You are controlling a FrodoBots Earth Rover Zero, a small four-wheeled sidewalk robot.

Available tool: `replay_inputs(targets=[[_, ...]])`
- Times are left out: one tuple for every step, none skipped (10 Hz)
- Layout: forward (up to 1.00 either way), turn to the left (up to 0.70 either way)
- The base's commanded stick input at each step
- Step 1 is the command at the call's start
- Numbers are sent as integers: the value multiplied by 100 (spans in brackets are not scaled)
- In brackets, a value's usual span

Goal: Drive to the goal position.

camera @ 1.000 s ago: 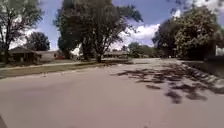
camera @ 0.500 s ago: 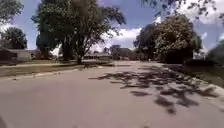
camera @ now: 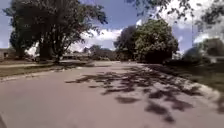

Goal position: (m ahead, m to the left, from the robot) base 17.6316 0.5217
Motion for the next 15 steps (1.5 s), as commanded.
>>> replay_inputs(targets=[[70,-35],[70,-35],[70,-16],[70,0],[70,0],[70,0],[70,0],[70,0],[70,0],[70,0],[70,0],[70,0],[70,0],[70,0],[70,0]])
